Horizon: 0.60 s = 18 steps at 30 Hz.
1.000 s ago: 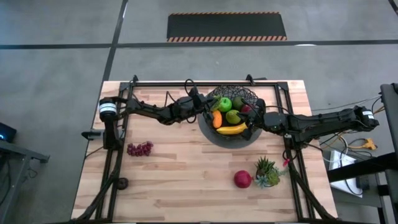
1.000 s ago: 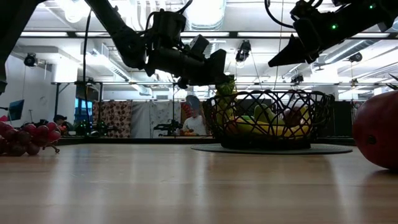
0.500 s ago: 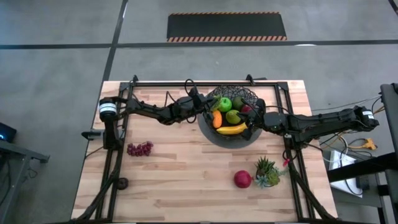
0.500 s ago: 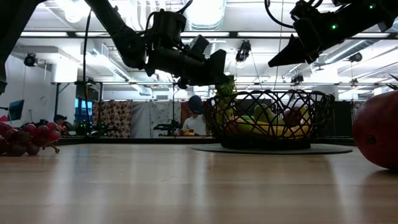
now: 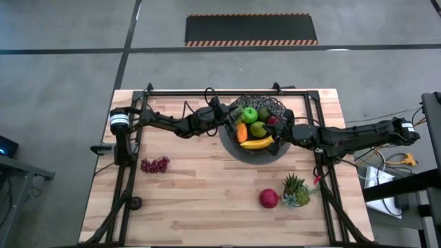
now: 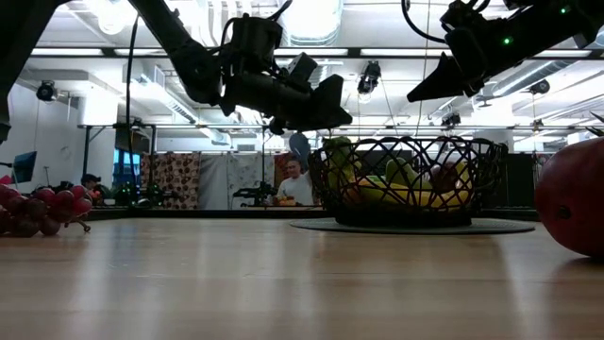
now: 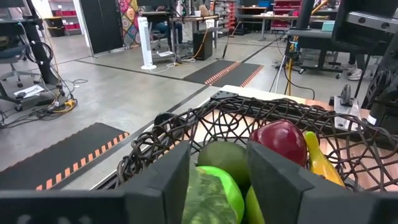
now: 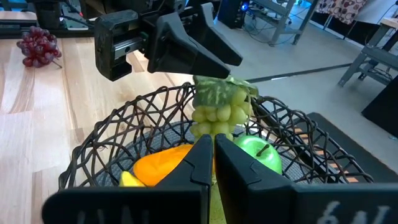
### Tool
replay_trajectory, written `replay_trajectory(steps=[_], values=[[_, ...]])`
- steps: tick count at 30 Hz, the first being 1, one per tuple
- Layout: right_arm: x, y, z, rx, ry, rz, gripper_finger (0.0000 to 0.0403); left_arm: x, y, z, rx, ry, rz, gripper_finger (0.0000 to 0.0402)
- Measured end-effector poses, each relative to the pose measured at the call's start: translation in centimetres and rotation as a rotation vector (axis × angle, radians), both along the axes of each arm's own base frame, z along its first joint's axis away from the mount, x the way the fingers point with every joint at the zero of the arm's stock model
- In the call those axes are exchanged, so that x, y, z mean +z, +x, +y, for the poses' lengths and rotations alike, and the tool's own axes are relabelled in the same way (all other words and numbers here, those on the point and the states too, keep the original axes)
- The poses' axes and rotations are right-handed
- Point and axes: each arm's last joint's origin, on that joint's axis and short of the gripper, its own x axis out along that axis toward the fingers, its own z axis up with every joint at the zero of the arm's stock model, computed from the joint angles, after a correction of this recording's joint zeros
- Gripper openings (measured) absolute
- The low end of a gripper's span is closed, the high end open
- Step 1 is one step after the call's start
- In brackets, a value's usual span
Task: Build produce basket
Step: Put the pomegranate into the wire basket
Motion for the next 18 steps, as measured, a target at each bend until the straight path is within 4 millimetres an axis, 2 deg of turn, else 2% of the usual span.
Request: replay_trajectory(steps=[8, 18], values=[[0.0, 0.0, 0.0, -0.003, 0.008, -0.004, 0.0009, 0.4, -0.1, -0.2, -0.007, 0.002, -0.004, 0.0168], [-0.1, 0.0, 0.0, -0.003, 0.006, 0.001, 0.0009, 4.0, -1.6, -0.7, -0.035, 0.061, -0.003, 0.0169]])
